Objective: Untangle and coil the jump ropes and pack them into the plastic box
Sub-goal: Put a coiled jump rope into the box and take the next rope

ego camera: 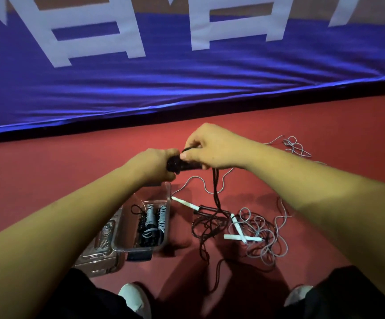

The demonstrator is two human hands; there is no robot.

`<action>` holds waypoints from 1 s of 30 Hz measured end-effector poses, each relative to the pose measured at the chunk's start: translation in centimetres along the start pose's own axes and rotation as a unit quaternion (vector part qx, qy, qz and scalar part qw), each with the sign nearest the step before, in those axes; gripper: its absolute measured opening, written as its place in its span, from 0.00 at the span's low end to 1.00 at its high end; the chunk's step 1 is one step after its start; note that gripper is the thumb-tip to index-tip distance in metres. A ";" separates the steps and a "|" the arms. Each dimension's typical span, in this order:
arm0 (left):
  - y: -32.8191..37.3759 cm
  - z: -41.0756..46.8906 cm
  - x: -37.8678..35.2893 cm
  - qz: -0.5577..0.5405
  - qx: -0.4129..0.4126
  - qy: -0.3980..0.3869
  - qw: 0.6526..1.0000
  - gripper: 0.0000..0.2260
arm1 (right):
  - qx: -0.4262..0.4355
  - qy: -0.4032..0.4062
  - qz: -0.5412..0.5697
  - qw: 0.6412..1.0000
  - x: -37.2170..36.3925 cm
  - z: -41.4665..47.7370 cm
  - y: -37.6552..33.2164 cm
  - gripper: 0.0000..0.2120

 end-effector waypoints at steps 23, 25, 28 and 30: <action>5.4 -4.0 2.9 -0.398 -0.138 -0.065 0.904 0.21 | -0.085 0.031 0.338 0.937 -2.5 -1.3 9.8 0.14; 5.8 -3.9 3.3 -0.472 -0.158 -0.071 0.864 0.22 | -0.092 0.017 0.379 0.921 -3.5 -1.0 9.5 0.10; 4.7 -3.1 4.0 -0.482 -0.133 -0.032 0.865 0.12 | -0.114 0.028 0.421 0.899 -3.7 -0.8 9.4 0.09; 3.9 -2.7 4.4 -0.467 -0.114 -0.007 0.877 0.07 | -0.119 0.022 0.414 0.902 -3.6 -1.1 9.2 0.10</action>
Point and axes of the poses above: each hand's wrist, its own z-axis towards the middle knuckle, its own x-axis out of the back of the hand, y = z × x, the point moved 9 cm from there along z, towards the middle knuckle, and after that the axes turned 8 degrees about x, right-handed, at the moved point
